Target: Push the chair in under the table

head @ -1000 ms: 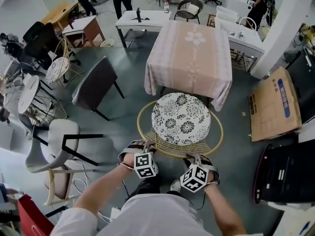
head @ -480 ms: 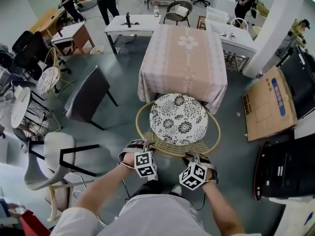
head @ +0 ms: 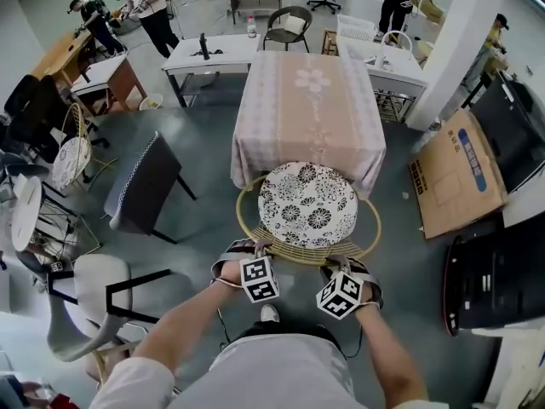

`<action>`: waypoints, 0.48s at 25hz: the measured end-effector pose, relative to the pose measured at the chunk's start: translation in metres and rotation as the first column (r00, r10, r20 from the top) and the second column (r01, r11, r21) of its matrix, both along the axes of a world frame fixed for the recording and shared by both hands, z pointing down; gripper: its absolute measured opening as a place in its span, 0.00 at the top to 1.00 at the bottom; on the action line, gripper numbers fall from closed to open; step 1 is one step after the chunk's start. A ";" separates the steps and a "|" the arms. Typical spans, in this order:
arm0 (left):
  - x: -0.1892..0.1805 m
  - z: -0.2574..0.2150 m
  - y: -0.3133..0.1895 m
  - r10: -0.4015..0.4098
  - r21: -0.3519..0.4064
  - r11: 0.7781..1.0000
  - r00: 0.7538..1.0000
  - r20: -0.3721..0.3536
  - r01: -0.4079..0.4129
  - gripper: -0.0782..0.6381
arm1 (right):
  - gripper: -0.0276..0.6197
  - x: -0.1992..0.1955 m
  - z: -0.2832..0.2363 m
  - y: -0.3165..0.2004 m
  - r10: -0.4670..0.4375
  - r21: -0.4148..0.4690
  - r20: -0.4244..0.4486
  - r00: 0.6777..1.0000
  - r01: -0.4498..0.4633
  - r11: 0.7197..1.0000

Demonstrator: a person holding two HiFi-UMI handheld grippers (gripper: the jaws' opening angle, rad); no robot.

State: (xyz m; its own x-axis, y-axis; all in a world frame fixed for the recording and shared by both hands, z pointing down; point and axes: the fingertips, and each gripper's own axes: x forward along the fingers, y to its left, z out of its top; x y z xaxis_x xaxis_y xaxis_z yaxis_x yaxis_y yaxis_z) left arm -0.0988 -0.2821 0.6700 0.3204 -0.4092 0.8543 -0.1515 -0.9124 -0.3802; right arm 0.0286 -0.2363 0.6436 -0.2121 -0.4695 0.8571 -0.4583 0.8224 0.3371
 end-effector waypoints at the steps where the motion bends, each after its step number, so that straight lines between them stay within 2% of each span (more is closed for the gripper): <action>1: 0.000 0.000 -0.005 -0.004 -0.004 1.000 1.000 -0.005 0.004 0.73 | 0.83 0.000 0.000 -0.004 0.011 0.005 -0.004 1.000 -0.011 1.000; 5: 0.001 0.000 -0.016 0.005 -0.021 1.000 1.000 -0.002 -0.005 0.72 | 0.83 -0.001 -0.001 -0.016 0.047 -0.002 -0.016 0.999 -0.047 0.999; 12: 0.000 0.001 -0.020 0.026 -0.020 0.999 1.000 -0.011 -0.026 0.72 | 0.83 -0.002 0.000 -0.020 0.058 -0.002 -0.020 0.998 -0.058 0.998</action>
